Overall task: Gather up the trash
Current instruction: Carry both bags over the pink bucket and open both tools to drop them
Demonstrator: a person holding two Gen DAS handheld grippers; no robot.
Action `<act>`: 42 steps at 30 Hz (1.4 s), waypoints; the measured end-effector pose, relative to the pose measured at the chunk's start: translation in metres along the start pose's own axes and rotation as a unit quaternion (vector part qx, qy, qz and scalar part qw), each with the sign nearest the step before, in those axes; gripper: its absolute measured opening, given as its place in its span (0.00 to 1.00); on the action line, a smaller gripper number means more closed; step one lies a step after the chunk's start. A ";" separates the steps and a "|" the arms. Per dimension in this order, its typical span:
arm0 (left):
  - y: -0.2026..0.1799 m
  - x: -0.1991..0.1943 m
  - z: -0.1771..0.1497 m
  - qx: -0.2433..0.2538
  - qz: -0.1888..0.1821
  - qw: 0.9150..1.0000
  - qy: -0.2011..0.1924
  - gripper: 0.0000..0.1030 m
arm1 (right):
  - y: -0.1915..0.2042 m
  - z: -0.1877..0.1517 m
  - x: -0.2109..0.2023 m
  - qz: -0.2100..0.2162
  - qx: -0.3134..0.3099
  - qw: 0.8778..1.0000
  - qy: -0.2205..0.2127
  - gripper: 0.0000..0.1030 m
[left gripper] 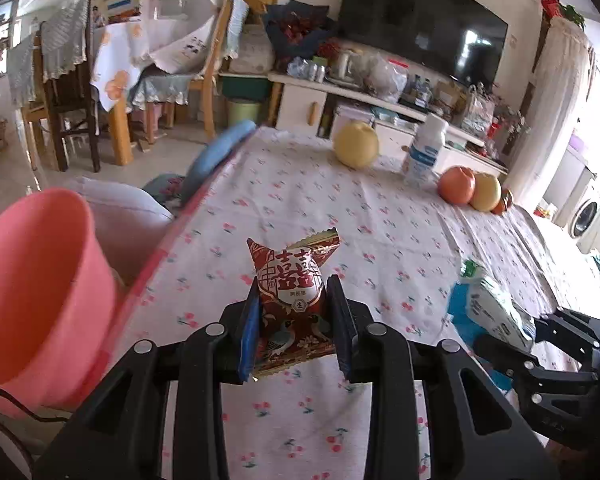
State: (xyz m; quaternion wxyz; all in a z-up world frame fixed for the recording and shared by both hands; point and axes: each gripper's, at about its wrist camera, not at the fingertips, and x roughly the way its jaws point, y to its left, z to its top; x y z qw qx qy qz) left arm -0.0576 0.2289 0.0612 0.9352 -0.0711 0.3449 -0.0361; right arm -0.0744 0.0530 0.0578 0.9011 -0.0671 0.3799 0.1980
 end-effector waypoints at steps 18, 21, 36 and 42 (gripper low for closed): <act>0.060 -0.043 0.018 -0.020 0.083 0.994 -0.061 0.32 | 0.053 0.024 -0.015 0.018 -0.016 1.000 -0.015 0.38; 0.073 -0.048 0.019 -0.035 0.087 0.993 -0.066 0.32 | 0.064 0.032 -0.016 0.024 -0.020 0.999 -0.019 0.38; 0.124 -0.066 0.020 -0.094 0.113 0.985 -0.086 0.32 | 0.137 0.072 -0.010 0.055 -0.077 0.995 -0.036 0.38; 0.152 -0.072 0.021 -0.124 0.131 0.979 -0.092 0.32 | 0.169 0.087 -0.001 0.070 -0.101 0.992 -0.039 0.38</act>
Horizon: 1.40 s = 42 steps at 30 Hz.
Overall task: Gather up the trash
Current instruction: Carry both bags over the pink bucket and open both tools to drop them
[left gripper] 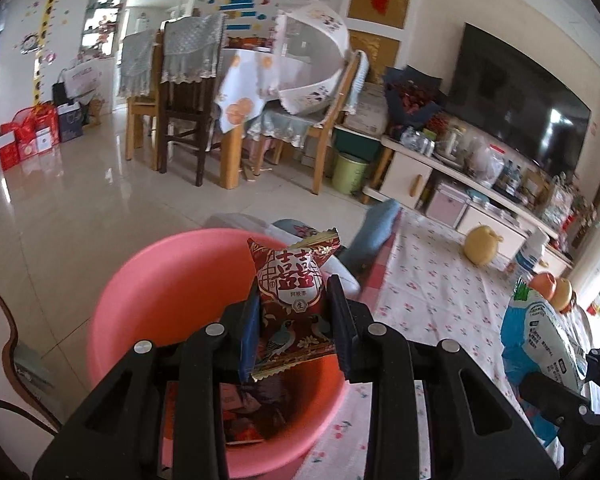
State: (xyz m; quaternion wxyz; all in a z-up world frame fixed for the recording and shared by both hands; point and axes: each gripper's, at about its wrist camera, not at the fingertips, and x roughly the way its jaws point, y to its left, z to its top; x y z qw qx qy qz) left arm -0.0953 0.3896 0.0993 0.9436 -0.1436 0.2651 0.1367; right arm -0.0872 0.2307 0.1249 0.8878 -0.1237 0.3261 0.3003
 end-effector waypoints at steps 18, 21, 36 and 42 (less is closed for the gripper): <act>0.075 0.011 0.010 -0.097 0.026 0.995 0.000 0.32 | 0.070 0.047 0.063 0.052 -0.052 0.997 0.013 0.38; 0.078 0.014 0.009 -0.104 0.027 0.994 0.002 0.32 | 0.080 0.051 0.075 0.059 -0.058 0.996 0.016 0.38; 0.090 0.015 0.010 -0.121 0.077 0.990 -0.001 0.88 | 0.068 0.035 0.084 0.004 -0.045 0.999 0.007 0.89; 0.079 0.011 0.010 -0.095 0.081 0.992 -0.008 0.92 | 0.051 0.025 0.078 -0.001 -0.021 1.000 0.008 0.89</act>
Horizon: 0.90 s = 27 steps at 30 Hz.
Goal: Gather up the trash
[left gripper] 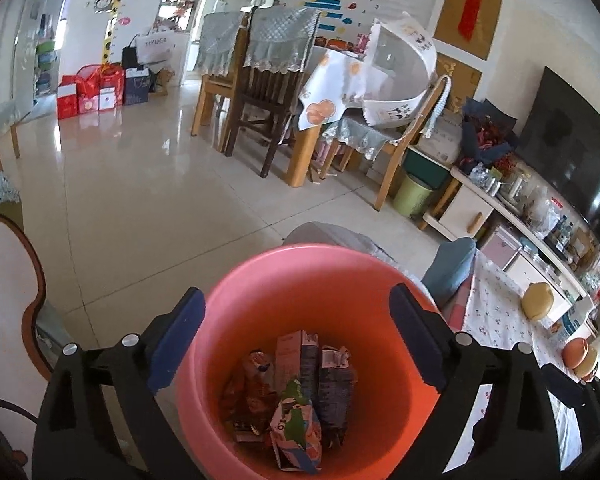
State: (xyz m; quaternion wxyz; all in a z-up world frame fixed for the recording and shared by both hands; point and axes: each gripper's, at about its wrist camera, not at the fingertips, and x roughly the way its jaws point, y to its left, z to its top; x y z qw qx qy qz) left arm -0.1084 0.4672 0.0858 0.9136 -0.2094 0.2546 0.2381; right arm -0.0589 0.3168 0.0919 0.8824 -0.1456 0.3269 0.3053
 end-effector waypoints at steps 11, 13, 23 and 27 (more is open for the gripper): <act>-0.042 -0.012 -0.011 0.086 -0.016 0.996 -0.016 0.96 | -0.032 -0.022 -0.015 -0.001 0.053 0.999 0.010 0.92; -0.051 -0.015 -0.014 0.106 -0.015 0.994 -0.021 0.96 | -0.038 -0.029 -0.019 -0.005 0.063 0.998 0.009 0.92; -0.085 -0.027 -0.025 0.138 -0.030 0.989 -0.032 0.96 | -0.077 -0.060 -0.043 -0.053 0.111 0.992 -0.011 0.95; -0.101 -0.033 -0.033 0.162 -0.039 0.985 -0.038 0.96 | -0.087 -0.071 -0.053 -0.066 0.116 0.991 -0.022 0.95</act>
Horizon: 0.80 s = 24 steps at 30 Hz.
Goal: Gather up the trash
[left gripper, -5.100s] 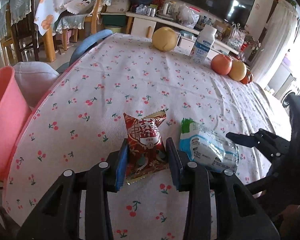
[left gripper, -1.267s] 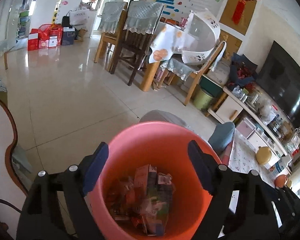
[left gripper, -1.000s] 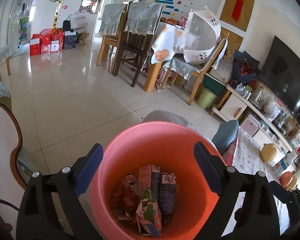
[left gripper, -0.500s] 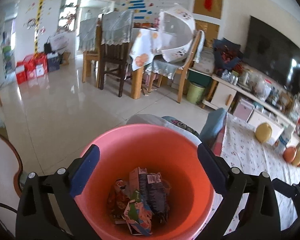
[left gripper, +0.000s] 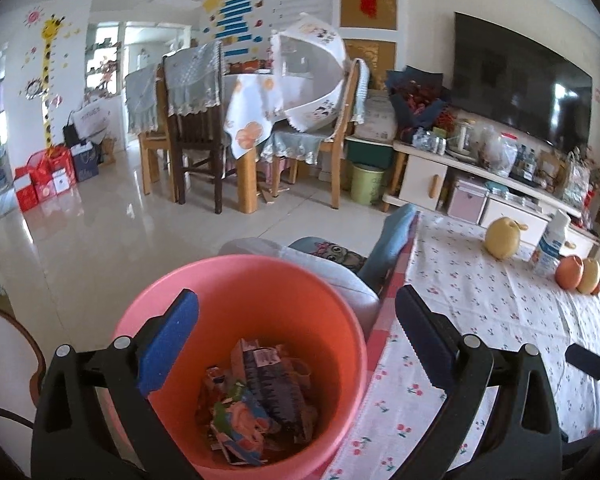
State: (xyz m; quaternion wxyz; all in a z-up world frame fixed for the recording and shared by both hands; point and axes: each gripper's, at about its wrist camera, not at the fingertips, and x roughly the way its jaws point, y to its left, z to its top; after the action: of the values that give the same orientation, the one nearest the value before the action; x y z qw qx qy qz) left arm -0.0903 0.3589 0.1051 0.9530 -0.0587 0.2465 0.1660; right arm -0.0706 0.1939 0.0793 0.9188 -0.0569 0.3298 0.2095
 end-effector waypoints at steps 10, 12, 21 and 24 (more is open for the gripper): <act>-0.045 -0.009 -0.013 0.036 -0.036 0.999 0.006 0.96 | -0.039 -0.015 -0.037 -0.033 0.032 0.998 -0.042 0.95; -0.054 -0.011 -0.017 0.044 -0.045 0.998 0.008 0.96 | -0.050 -0.018 -0.047 -0.045 0.041 0.997 -0.051 0.95; -0.107 -0.028 -0.036 0.085 -0.079 0.993 0.019 0.96 | -0.100 -0.038 -0.082 -0.100 0.075 0.989 -0.076 0.95; -0.128 -0.034 -0.042 0.111 -0.081 0.990 0.017 0.96 | -0.115 -0.046 -0.092 -0.115 0.084 0.986 -0.083 0.95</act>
State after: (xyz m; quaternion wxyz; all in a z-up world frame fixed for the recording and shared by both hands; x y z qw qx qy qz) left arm -0.0937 0.2211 0.0889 0.9595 0.0248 0.2742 0.0593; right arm -0.1127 0.0466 0.0983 0.9624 0.0003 0.2601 0.0784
